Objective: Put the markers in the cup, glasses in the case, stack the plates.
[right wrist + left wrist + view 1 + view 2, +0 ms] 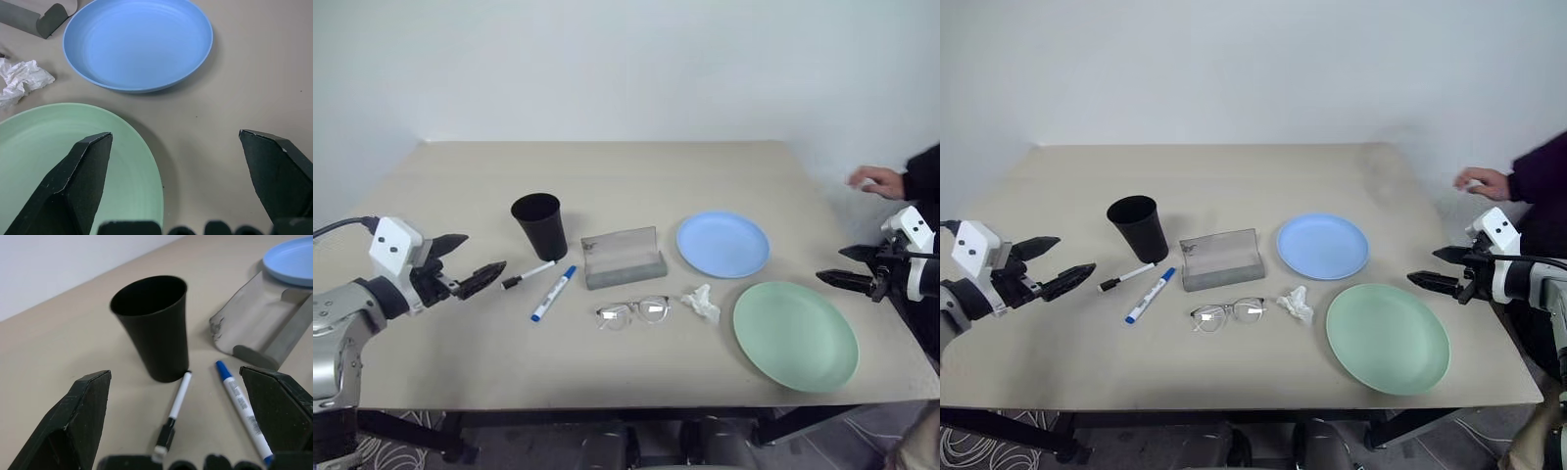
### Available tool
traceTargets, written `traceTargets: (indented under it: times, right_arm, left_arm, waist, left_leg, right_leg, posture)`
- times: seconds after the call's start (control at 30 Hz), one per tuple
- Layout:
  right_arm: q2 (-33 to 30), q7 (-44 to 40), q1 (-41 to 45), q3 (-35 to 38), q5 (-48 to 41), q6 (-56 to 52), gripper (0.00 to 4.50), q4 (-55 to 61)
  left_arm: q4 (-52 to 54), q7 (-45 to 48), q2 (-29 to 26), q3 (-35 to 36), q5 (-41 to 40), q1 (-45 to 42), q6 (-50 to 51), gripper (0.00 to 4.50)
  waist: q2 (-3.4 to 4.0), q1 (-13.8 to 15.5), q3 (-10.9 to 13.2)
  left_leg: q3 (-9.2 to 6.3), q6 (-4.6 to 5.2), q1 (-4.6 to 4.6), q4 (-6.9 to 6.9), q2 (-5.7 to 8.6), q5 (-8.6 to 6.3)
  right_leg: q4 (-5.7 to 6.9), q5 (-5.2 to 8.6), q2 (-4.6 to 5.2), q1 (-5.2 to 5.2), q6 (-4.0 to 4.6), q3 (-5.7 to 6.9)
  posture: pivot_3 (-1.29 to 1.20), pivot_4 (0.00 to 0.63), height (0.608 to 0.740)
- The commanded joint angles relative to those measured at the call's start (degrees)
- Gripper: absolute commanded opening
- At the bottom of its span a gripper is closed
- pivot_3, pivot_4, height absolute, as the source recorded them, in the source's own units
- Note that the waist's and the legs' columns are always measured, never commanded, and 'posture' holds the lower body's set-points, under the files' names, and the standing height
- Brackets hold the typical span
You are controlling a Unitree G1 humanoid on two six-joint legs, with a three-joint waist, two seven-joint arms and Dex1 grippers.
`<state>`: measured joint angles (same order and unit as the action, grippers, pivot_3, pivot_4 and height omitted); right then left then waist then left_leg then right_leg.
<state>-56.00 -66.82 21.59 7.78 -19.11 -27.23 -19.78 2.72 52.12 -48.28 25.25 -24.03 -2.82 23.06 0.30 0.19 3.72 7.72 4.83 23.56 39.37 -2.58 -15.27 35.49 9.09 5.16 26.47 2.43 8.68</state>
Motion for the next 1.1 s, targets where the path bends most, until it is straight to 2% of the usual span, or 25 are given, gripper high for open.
traceTargets:
  times: [0.03, 0.53, 1.1]
  right_arm:
    - [-0.7, -0.4, 0.8, 1.5, -0.1, 1.4, 4.50, 0.0]
    - [-3.4, 0.2, -5.7, 7.1, -1.6, -1.6, 4.50, 0.1]
    - [-1.8, -1.1, -6.3, 3.0, 0.2, -3.2, 4.50, -4.9]
  left_arm:
    - [1.6, -0.2, -0.1, 0.6, -1.0, -0.2, -0.5, 4.48]
    - [-3.1, 2.4, 2.6, -6.8, 0.3, -6.1, -4.1, 4.48]
    - [6.0, 5.2, 4.9, -10.3, -2.1, 2.2, -2.8, 4.48]
  waist:
    - [0.00, 0.0, 0.0]
    - [-0.02, 0.2, 0.0]
    - [0.03, 0.2, 0.0]
  left_leg:
    - [0.00, 0.00, 0.00, 0.00, 0.00, 0.00]
    - [-0.03, 0.01, -0.01, 0.03, 0.04, 0.00]
    - [-0.06, 0.02, -0.02, 0.21, -0.04, 0.00]
  right_leg:
    - [0.00, 0.00, -0.01, 0.00, 0.00, 0.00]
    - [0.00, 0.00, 0.02, -0.09, 0.00, 0.05]
    - [0.04, 0.00, -0.01, -0.04, 0.00, 0.02]
  posture:
    - [0.00, 0.000, 0.732]
    - [0.00, 0.000, 0.732]
    - [0.00, 0.000, 0.732]
